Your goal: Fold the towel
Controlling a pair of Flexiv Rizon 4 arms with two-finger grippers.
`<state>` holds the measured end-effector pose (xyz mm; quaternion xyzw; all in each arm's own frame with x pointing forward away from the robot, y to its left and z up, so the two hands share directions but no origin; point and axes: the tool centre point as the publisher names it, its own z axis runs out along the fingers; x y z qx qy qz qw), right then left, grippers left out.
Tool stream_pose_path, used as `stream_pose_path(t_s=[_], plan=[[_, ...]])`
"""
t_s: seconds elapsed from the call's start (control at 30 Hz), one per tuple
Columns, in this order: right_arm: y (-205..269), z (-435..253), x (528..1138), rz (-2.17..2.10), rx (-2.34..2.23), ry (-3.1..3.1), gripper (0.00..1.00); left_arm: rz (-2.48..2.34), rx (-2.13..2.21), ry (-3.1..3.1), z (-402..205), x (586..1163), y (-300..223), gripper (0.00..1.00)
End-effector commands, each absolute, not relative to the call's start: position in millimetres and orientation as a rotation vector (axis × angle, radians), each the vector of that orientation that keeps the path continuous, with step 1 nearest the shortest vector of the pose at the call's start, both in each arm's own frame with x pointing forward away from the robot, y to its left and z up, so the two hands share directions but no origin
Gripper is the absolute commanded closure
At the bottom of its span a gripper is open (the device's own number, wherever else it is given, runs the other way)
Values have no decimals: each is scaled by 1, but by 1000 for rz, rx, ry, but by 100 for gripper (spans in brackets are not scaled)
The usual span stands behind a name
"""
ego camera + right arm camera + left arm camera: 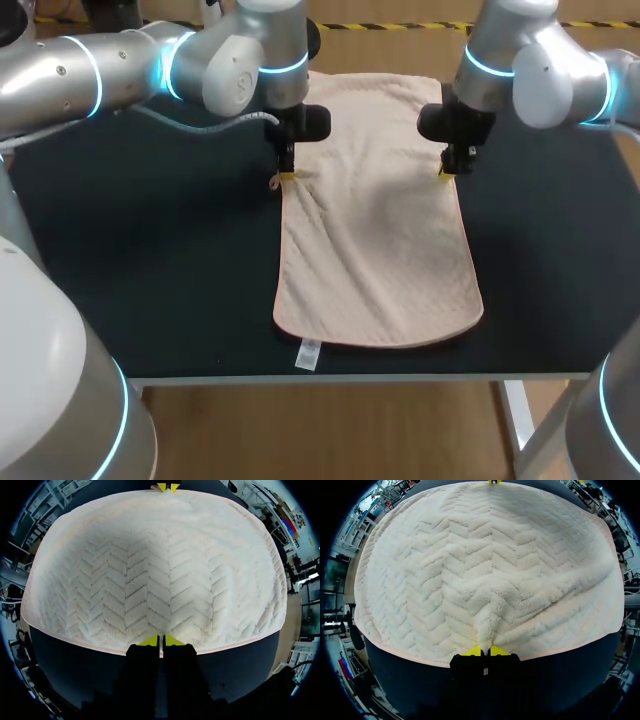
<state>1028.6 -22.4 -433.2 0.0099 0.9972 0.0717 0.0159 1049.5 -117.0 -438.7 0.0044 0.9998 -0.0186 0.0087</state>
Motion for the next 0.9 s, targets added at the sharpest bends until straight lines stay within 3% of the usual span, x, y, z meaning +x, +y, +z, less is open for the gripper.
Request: stream_pose_path(t_s=[0.03, 0.23, 0.27, 0.3, 0.33, 0.9], plan=[[-24, -427, 1025, 242, 25, 3086, 100, -65, 12, 3125, -442, 1050, -115, 100], [-24, -423, 1026, 211, 17, 3070, 100, -74, 19, 3121, -440, 1049, -115, 100], [-24, -423, 1026, 199, 17, 3071, 93, -76, 20, 3121, -440, 1048, -115, 100], [-24, -423, 1026, 193, 22, 3070, 9, -76, 22, 3121, -440, 1048, -115, 100], [-24, -423, 1026, 181, 25, 3072, 0, -76, 23, 3122, -440, 1048, -116, 100], [-30, -435, 1033, 174, 37, 3092, 0, -81, 31, 3136, -443, 1047, -118, 100]])
